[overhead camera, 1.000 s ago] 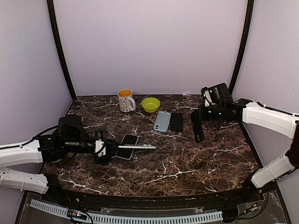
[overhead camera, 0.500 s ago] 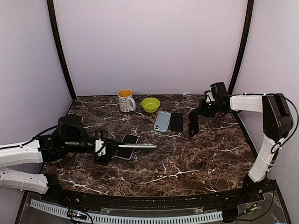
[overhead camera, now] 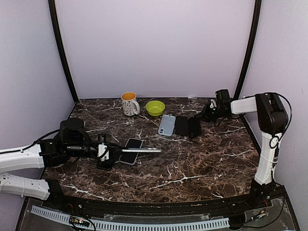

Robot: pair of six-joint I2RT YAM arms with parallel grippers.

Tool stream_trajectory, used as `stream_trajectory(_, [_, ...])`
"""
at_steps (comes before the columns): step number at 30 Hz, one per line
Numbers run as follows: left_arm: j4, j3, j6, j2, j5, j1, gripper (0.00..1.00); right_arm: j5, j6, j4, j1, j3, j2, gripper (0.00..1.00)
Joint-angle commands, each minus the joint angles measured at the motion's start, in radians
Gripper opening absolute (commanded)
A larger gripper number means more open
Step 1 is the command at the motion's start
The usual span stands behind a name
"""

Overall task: Take the phone out of the phone case
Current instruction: Place the phone case at the center of the board.

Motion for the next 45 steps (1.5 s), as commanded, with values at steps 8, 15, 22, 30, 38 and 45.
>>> stream_trajectory(8, [0.077, 0.016, -0.003, -0.009, 0.016, 0.002, 0.00, -0.095, 0.087, 0.139, 0.000, -0.010, 0.074, 0.00])
stream_trajectory(15, [0.073, 0.017, -0.002, -0.011, 0.019, 0.001, 0.00, -0.044, -0.016, 0.038, 0.012, -0.033, 0.037, 0.09])
stream_trajectory(22, [0.067, 0.020, -0.001, -0.015, 0.027, 0.001, 0.00, 0.145, -0.162, -0.136, 0.006, 0.026, -0.031, 0.58])
stream_trajectory(30, [0.066, 0.020, 0.000, -0.016, 0.023, 0.001, 0.00, 0.187, -0.238, -0.181, 0.008, 0.027, -0.136, 0.76])
stream_trajectory(38, [0.059, 0.025, 0.000, -0.010, 0.020, 0.002, 0.00, 0.266, -0.364, -0.175, 0.081, -0.021, -0.318, 0.90])
stream_trajectory(45, [0.055, 0.028, -0.002, -0.002, 0.023, 0.002, 0.00, 0.253, -0.440, -0.067, 0.182, -0.140, -0.510, 0.96])
